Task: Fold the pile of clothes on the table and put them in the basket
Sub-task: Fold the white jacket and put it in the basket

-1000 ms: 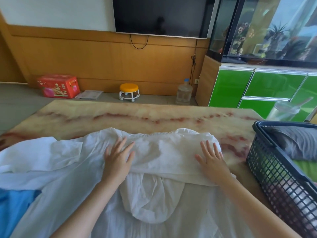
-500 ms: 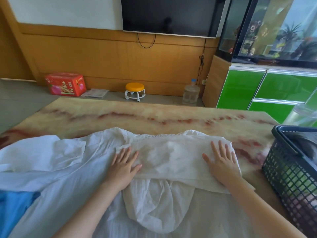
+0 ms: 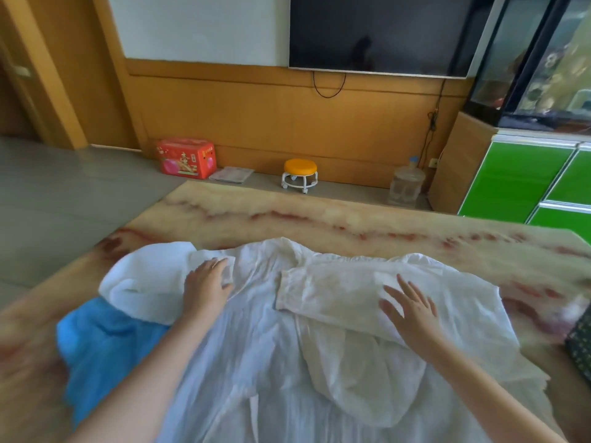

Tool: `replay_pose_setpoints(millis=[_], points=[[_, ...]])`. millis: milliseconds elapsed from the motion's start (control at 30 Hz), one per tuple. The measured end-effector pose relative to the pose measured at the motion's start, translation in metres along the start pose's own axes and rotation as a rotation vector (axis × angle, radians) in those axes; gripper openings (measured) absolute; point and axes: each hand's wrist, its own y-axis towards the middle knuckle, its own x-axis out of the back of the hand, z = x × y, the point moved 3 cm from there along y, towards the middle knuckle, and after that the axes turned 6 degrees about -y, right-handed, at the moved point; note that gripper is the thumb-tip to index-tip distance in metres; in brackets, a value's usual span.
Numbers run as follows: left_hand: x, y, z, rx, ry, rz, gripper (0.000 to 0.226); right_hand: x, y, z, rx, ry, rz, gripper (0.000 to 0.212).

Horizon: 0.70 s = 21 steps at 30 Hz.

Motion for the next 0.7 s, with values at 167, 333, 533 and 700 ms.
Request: replay_pose_setpoints(millis=[167,333,533,700], points=[[0.019,0.000,0.035,0.207,0.033,0.195,0.022,-0.006,-0.018,0.067,0.120,0.318,0.070,0.033],[0.028,-0.008,0.022,0.182,0.026,-0.040,0.027,0.000,-0.021,0.079,0.044,0.597,0.077,0.022],[0.035,0.002,-0.097,0.055,-0.557,-0.120,0.024,0.018,-0.006,0.081,-0.219,1.167,0.255,0.040],[-0.018,-0.033,-0.209,-0.199,-0.656,0.236,0.018,0.042,0.028,0.064,-0.278,1.424,0.338,0.067]])
